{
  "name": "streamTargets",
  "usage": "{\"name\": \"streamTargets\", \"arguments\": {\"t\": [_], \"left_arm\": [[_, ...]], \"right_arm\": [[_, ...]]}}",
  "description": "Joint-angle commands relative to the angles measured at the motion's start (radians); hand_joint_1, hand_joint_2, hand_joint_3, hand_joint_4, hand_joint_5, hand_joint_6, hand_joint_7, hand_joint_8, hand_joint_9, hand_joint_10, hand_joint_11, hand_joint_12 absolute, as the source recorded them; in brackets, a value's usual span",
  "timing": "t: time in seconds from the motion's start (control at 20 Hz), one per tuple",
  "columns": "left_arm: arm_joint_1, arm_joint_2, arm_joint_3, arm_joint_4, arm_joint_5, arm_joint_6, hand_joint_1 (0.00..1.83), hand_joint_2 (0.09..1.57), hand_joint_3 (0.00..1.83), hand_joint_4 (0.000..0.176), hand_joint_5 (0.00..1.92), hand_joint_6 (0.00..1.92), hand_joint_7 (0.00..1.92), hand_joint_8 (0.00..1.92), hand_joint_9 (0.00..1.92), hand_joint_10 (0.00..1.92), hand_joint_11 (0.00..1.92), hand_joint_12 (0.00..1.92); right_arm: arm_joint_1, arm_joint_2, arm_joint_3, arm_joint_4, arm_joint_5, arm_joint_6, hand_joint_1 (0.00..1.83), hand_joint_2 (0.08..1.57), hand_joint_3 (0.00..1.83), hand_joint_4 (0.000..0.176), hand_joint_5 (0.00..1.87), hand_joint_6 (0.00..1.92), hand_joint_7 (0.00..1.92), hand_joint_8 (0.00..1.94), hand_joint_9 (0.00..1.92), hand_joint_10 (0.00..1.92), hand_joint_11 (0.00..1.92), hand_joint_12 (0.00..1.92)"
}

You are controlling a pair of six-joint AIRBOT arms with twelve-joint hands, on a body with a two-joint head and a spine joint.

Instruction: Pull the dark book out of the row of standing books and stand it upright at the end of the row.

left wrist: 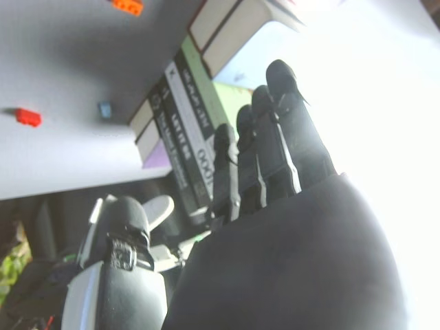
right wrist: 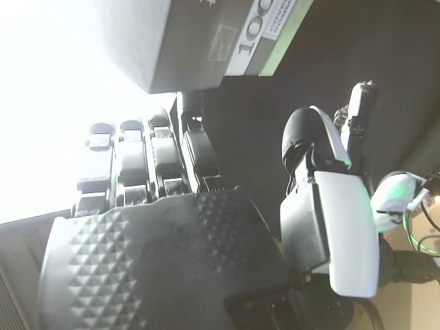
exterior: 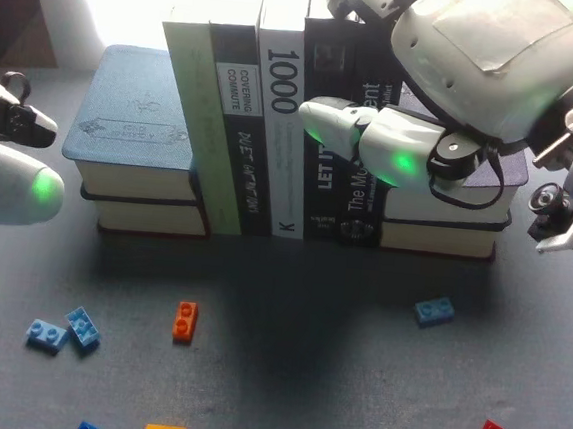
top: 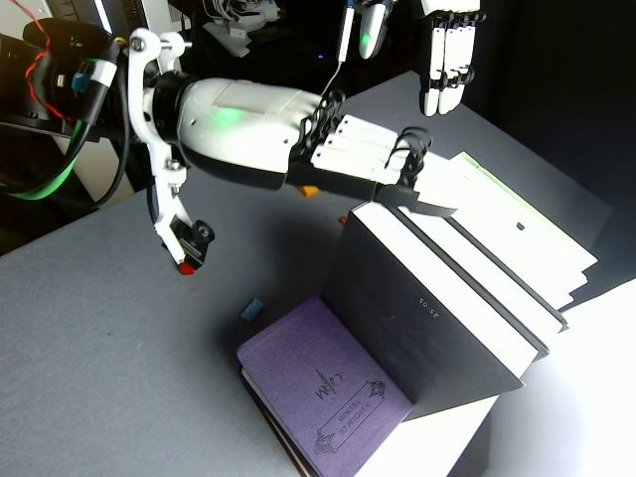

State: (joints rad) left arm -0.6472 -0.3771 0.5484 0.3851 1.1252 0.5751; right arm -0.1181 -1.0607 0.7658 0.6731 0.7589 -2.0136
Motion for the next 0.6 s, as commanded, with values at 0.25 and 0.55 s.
{"name": "streamTargets", "arguments": {"t": [0.25,0.55], "left_arm": [[-0.009,0.009,-0.002,0.027,-0.082,-0.003,0.15,1.23,0.00,0.007,0.30,0.01,0.29,0.01,0.31,0.01,0.41,0.01],[-0.009,0.009,-0.001,0.027,-0.082,-0.003,0.11,1.24,0.00,0.023,0.27,0.00,0.25,0.00,0.28,0.00,0.38,0.01]], "right_arm": [[-0.002,0.038,-0.076,-0.055,0.091,0.005,0.00,1.22,0.00,0.000,0.14,0.95,0.07,0.03,0.00,0.00,0.00,0.00],[-0.023,0.069,-0.146,-0.056,0.093,-0.011,0.00,1.22,0.00,0.000,0.14,0.95,0.02,0.00,0.00,0.00,0.00,0.00]]}}
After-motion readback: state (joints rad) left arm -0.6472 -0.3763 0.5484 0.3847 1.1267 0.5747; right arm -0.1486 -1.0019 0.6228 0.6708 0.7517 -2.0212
